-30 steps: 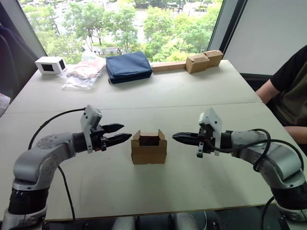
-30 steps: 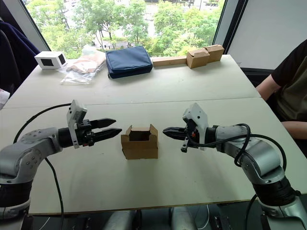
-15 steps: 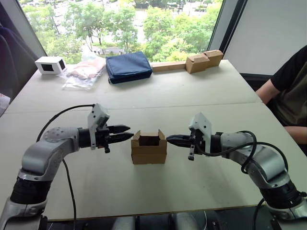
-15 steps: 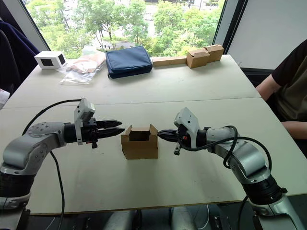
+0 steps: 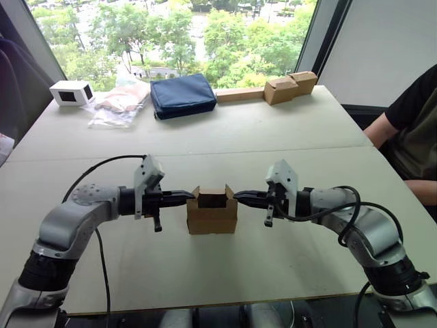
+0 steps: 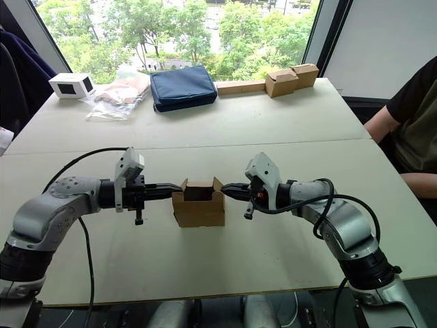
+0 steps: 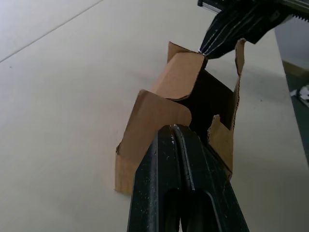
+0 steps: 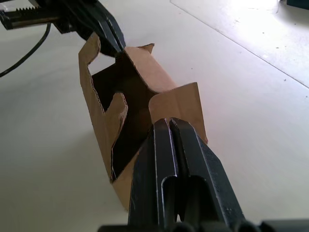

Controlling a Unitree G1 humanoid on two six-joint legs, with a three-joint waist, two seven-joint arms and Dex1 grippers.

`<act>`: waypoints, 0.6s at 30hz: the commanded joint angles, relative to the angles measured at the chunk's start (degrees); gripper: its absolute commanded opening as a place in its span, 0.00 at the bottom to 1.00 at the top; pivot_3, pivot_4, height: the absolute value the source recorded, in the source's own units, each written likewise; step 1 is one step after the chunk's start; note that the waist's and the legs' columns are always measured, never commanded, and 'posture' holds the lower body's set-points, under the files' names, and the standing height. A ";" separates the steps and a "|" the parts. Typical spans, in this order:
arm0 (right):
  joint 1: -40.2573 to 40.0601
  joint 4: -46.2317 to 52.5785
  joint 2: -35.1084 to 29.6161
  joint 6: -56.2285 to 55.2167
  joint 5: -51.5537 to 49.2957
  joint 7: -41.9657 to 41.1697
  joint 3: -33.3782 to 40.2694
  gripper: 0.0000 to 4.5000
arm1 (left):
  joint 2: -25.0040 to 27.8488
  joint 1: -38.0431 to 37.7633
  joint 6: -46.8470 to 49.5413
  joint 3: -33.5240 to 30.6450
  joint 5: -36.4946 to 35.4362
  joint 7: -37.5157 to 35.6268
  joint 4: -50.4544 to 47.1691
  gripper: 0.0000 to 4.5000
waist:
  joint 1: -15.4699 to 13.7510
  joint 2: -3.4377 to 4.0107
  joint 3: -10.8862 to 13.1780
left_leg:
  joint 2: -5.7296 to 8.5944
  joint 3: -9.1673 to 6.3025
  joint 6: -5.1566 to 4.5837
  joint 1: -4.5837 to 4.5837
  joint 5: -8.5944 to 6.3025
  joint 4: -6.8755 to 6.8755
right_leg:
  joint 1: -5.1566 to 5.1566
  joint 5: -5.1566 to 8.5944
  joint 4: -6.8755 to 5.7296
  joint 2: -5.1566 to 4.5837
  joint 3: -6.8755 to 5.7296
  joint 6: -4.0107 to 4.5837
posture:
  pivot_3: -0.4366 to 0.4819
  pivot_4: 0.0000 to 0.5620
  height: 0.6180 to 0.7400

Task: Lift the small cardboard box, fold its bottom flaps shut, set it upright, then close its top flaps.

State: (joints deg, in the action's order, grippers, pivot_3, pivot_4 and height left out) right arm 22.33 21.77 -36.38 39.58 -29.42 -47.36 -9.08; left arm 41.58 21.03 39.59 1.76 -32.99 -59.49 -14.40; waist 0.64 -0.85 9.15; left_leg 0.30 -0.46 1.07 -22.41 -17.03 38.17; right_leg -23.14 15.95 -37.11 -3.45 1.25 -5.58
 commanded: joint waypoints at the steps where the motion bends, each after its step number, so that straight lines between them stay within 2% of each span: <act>1: 0.31 1.72 1.04 -0.32 0.14 -0.09 -0.71 0.00 | 0.05 0.14 -2.32 1.81 1.84 -0.81 -0.32 0.01 | -0.01 0.00 0.00 | 0.00 0.00 0.00 0.00 0.00 0.00 | 0.00 0.00 0.00 0.00 0.00 0.00 | 0.48 0.27 1.00; 10: -1.58 0.85 3.81 -1.53 2.11 0.34 -3.08 0.00 | -0.25 -0.61 -4.15 3.99 4.26 -1.23 -0.56 0.01 | -0.03 0.01 -0.01 | 0.00 0.00 0.00 0.03 0.00 0.00 | 0.04 0.00 0.00 0.00 -0.01 0.00 | 0.48 0.27 1.00; 18: -1.24 -0.41 4.80 -2.95 3.72 0.57 -3.34 0.00 | -0.90 0.18 -4.21 2.89 4.03 -0.94 0.24 0.01 | -0.19 0.01 -0.01 | 0.02 -0.01 -0.01 0.03 0.00 0.03 | 0.07 0.00 -0.01 -0.01 -0.03 0.00 | 0.48 0.27 1.00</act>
State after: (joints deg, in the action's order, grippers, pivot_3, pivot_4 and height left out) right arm 20.63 21.52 -32.16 37.47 -25.97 -46.94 -12.95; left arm 41.02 21.01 35.44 3.84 -29.17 -60.24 -14.31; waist 0.45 -0.85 9.14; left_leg 0.32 -0.47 1.05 -22.37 -17.03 38.20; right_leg -23.07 15.95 -37.12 -3.46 1.23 -5.58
